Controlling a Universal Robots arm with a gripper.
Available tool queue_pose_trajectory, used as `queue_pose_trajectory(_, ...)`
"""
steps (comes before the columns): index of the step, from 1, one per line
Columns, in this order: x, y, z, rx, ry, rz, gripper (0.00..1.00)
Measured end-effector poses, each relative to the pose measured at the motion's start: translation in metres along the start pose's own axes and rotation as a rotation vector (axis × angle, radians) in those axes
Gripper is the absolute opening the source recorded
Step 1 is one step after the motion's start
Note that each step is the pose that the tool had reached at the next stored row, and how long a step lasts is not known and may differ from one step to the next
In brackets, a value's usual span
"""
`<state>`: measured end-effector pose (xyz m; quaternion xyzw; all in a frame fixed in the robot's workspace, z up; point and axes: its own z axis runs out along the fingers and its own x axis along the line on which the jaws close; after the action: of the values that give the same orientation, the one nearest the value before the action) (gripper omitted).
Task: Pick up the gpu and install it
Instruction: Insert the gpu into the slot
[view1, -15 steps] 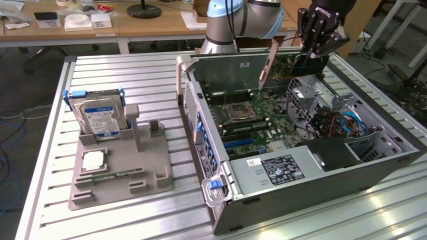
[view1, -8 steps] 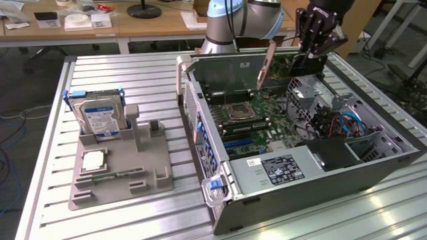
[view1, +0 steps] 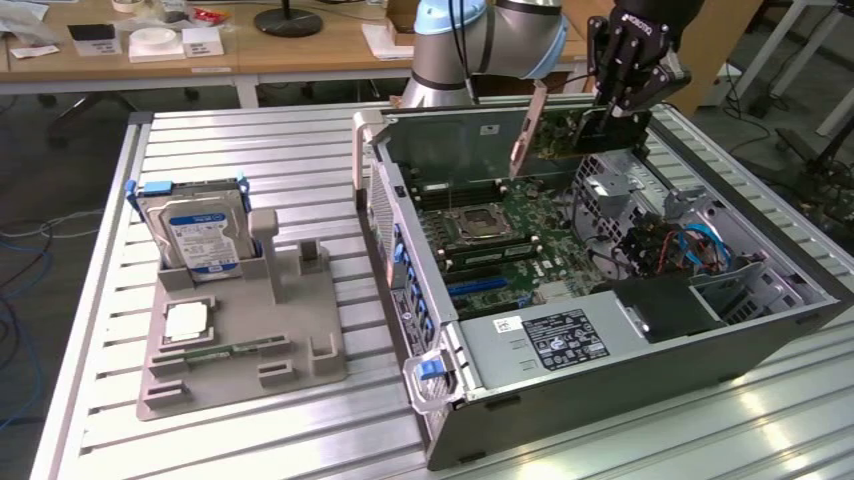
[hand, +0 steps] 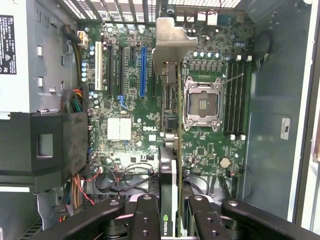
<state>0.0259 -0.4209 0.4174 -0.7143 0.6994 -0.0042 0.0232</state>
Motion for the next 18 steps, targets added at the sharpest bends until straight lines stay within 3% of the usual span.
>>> queue_pose_trajectory(10,0.0044,0.0009,0.0,0.0,0.0,0.0,0.27)
queue_pose_trajectory(18,0.0052,0.0014,0.0063,-0.0001,0.0002,0.0,0.27)
